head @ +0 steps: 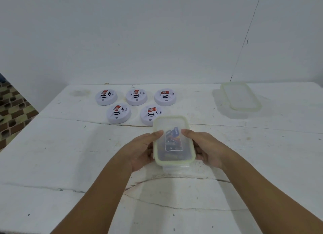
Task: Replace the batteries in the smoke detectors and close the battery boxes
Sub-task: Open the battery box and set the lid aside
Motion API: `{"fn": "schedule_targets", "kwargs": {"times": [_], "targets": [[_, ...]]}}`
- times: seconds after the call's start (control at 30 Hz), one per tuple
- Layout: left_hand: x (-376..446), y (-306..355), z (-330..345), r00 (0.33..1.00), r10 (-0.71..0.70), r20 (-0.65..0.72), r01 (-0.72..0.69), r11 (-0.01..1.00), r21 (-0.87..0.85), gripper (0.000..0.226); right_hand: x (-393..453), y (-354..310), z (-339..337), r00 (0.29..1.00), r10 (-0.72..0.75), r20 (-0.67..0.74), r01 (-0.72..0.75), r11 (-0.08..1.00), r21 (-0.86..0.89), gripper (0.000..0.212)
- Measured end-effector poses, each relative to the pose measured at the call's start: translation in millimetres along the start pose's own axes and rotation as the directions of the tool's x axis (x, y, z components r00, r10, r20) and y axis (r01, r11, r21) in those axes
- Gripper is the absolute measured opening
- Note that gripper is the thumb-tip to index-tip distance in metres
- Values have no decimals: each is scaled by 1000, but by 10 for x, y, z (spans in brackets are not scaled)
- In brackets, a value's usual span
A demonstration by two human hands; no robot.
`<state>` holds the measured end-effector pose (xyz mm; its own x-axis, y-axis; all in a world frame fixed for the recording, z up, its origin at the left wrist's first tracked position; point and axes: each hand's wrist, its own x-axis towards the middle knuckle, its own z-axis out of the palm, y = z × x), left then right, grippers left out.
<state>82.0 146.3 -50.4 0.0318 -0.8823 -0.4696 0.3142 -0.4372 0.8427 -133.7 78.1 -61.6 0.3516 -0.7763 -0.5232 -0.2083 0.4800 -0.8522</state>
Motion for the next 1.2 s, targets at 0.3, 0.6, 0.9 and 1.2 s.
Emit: {"fn": "schedule_targets", "kwargs": {"times": [0.3, 0.6, 0.9, 1.2], "targets": [[85, -48, -83, 999, -33, -31, 30, 995, -93, 50, 52, 43, -20, 999, 18, 32, -18, 1000, -21, 50], [48, -84, -61, 1000, -10, -14, 9, 994, -109, 36, 63, 45, 6, 999, 30, 22, -30, 1000, 0, 47], [49, -94, -25, 999, 18, -43, -21, 998, -60, 39, -5, -8, 26, 999, 11, 31, -17, 976, 217, 39], [14, -78, -69, 992, -6, -126, -12, 990, -139, 48, -132, -11, 53, 977, -210, -29, 212, 970, 117, 49]]}}
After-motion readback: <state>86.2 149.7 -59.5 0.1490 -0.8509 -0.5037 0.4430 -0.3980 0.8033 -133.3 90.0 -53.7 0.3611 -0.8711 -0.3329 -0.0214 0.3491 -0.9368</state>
